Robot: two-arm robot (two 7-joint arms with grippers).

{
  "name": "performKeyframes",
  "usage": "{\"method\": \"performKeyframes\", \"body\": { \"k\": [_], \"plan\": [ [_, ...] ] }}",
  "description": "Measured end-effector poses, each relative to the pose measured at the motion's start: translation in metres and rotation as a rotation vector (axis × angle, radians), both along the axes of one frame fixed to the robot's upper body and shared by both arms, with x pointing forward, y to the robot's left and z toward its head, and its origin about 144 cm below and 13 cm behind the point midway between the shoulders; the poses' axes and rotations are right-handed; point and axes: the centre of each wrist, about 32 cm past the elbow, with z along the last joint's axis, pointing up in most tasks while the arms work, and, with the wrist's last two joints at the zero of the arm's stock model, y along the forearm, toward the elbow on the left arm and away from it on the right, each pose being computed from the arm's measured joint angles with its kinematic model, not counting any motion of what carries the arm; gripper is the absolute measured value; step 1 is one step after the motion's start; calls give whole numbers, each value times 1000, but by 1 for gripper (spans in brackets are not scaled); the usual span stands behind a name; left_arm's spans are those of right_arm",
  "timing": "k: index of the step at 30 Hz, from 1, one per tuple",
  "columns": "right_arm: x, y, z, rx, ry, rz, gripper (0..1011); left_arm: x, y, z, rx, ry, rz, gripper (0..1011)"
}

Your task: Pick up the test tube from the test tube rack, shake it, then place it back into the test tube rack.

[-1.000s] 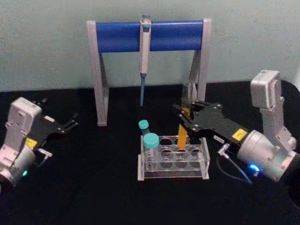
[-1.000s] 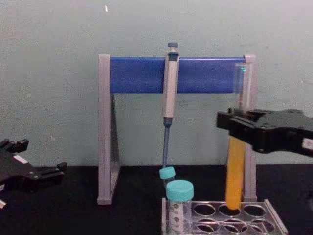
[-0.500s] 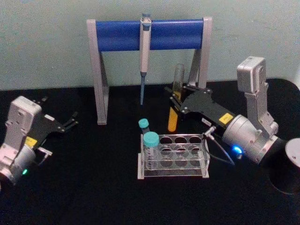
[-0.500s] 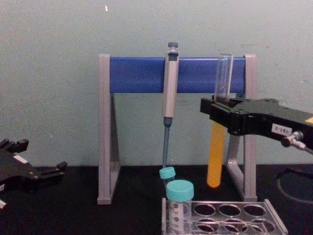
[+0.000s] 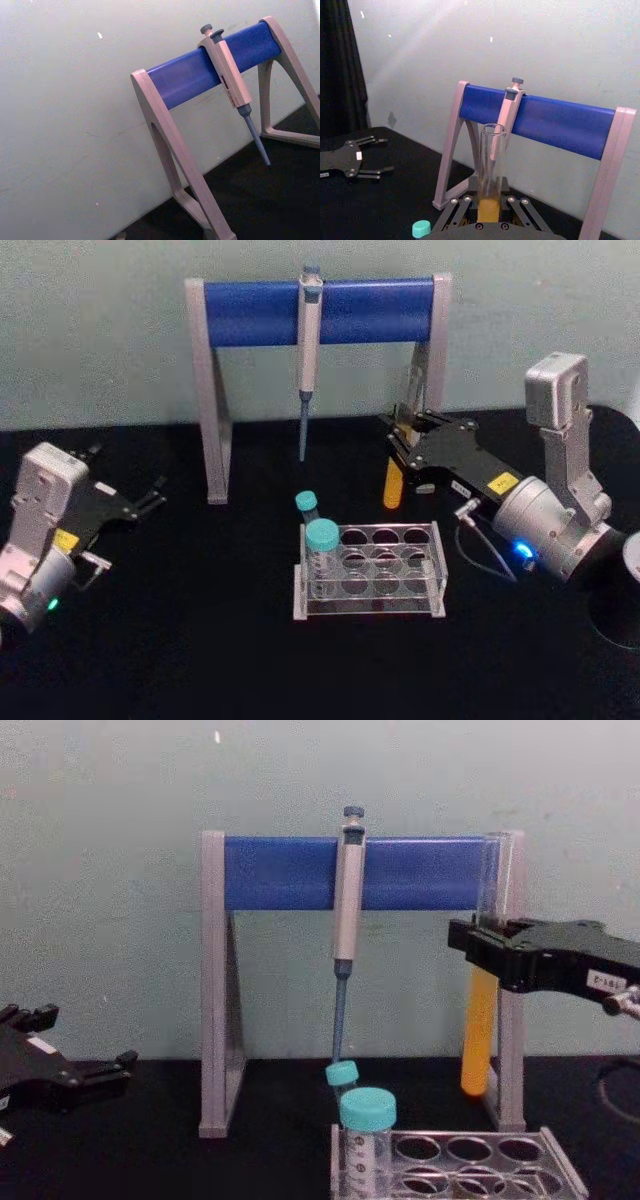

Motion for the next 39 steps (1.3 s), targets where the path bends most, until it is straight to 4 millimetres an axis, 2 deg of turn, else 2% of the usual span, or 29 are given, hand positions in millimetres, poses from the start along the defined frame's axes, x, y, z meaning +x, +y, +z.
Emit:
{"method": "performKeyframes", "body": {
  "k": [39],
  "plan": [
    [0, 1, 0, 3, 5, -1, 229, 0, 0, 0, 0, 0, 0, 1002]
  ]
}}
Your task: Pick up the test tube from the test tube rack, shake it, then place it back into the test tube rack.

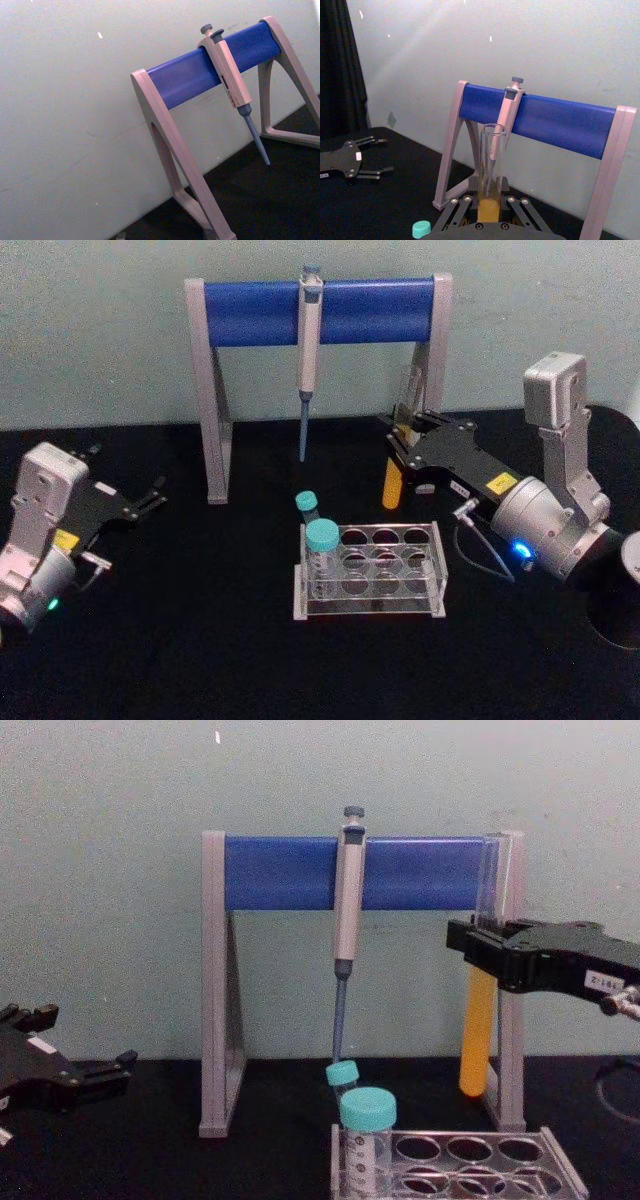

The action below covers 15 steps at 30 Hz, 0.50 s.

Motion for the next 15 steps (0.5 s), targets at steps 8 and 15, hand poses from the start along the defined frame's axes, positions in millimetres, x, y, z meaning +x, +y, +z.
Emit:
{"method": "performKeyframes", "body": {
  "k": [8, 15],
  "plan": [
    [-1, 0, 0, 4, 0, 2, 229, 0, 0, 0, 0, 0, 0, 1001],
    [-7, -1, 3, 16, -4, 23, 229, 0, 0, 0, 0, 0, 0, 1002]
  ]
}}
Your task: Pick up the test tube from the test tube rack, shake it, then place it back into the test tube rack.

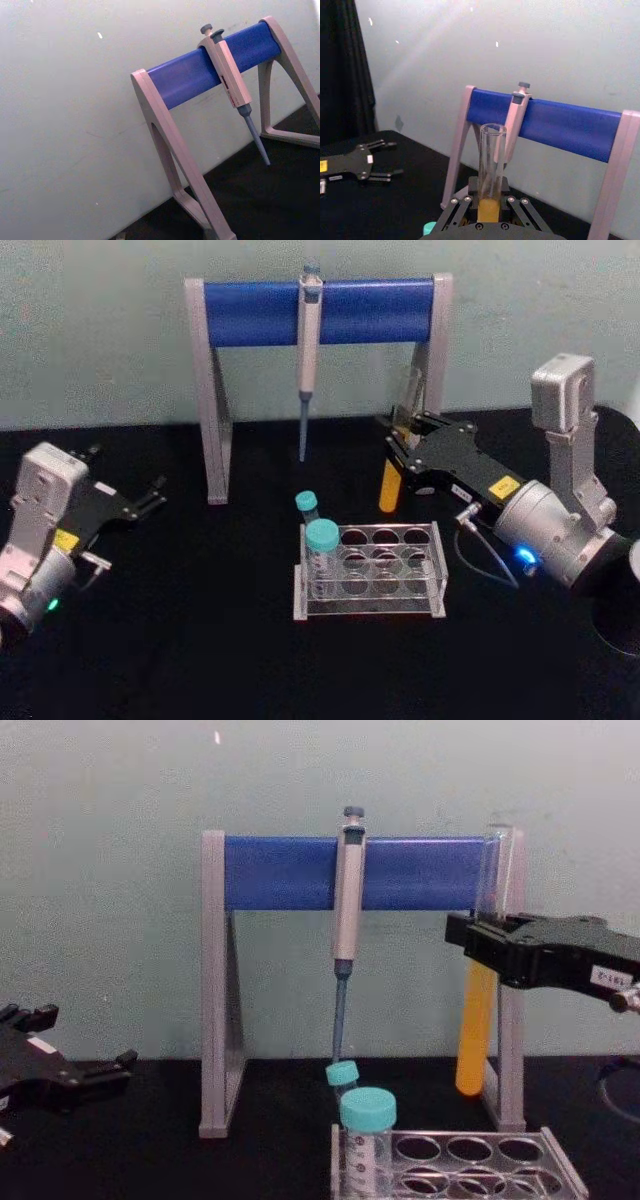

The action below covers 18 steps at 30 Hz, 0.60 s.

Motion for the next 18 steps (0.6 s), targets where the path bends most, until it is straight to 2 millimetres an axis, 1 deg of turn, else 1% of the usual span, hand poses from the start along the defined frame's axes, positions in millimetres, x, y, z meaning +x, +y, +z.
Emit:
{"method": "performKeyframes", "body": {
  "k": [9, 18],
  "plan": [
    [-9, 0, -1, -1, 5, 22, 229, 0, 0, 0, 0, 0, 0, 1001],
    [-13, 0, -6, -4, 24, 27, 229, 0, 0, 0, 0, 0, 0, 1001]
  ]
}}
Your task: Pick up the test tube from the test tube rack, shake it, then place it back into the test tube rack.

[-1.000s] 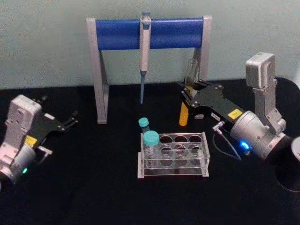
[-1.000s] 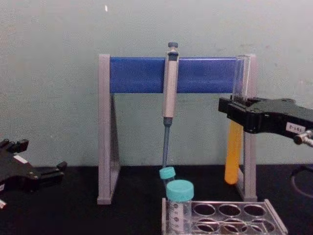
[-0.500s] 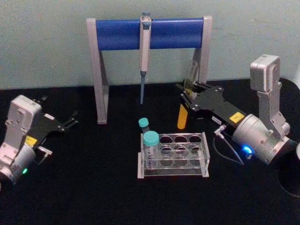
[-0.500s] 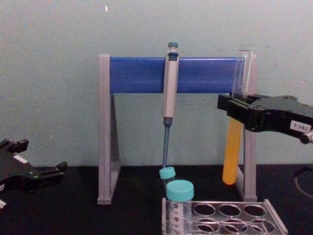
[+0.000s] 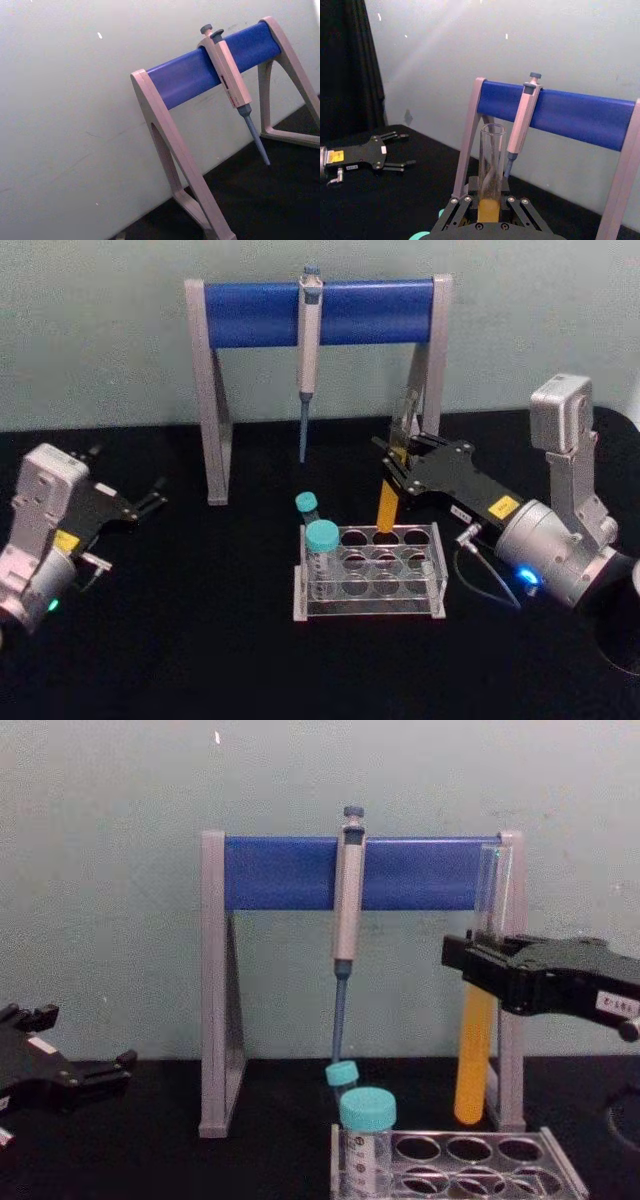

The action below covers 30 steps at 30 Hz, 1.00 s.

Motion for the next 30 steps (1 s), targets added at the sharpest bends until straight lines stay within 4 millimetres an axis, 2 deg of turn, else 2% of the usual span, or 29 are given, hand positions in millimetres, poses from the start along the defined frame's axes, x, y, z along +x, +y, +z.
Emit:
{"method": "performKeyframes", "body": {
  "k": [30],
  "plan": [
    [4, 3, -15, -31, 35, -27, 229, 0, 0, 0, 0, 0, 0, 1001]
  ]
}}
